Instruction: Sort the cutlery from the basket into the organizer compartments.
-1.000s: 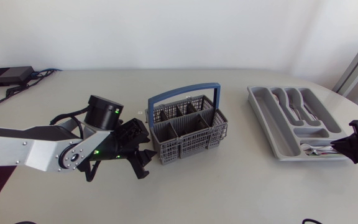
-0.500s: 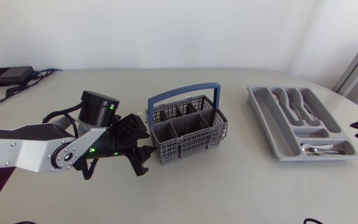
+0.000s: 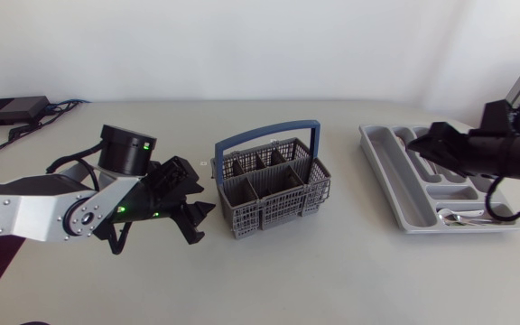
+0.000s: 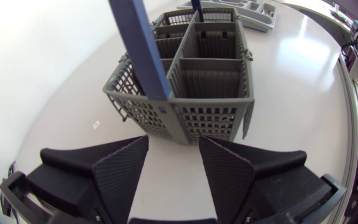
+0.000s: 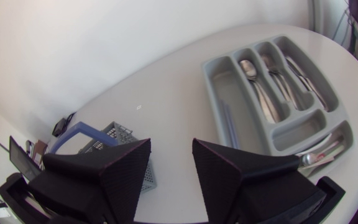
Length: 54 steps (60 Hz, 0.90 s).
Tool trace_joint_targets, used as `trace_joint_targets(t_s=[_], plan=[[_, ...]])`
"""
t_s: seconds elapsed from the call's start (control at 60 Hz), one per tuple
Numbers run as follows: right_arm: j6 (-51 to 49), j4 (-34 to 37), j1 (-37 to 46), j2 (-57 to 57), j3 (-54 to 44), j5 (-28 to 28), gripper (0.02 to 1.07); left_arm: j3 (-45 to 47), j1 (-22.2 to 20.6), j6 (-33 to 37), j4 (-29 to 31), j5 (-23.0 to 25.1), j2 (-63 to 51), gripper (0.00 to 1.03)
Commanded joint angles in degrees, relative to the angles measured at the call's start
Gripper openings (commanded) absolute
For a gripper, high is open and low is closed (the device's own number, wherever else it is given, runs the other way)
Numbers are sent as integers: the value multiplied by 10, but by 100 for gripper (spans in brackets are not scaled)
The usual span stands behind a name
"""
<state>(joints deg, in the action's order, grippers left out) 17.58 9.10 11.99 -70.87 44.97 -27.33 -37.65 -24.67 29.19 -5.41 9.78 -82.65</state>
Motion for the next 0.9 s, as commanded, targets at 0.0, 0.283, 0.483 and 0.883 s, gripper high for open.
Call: trace_joint_targets(t_s=[0.0, 0.283, 0.483, 0.883], plan=[[16, -17, -66, -33, -7, 25, 52, -10, 16, 3, 3, 4, -7, 57], [8, -62, -172, -172, 46, 64, 25, -59, 17, -19, 6, 10, -67, 38], [-3, -63, -192, -226, 77, 84, 8, -101, 12, -34, 3, 16, -116, 20], [-11, -40, -272, -217, 66, 88, 8, -136, 37, -40, -10, 32, -151, 20]])
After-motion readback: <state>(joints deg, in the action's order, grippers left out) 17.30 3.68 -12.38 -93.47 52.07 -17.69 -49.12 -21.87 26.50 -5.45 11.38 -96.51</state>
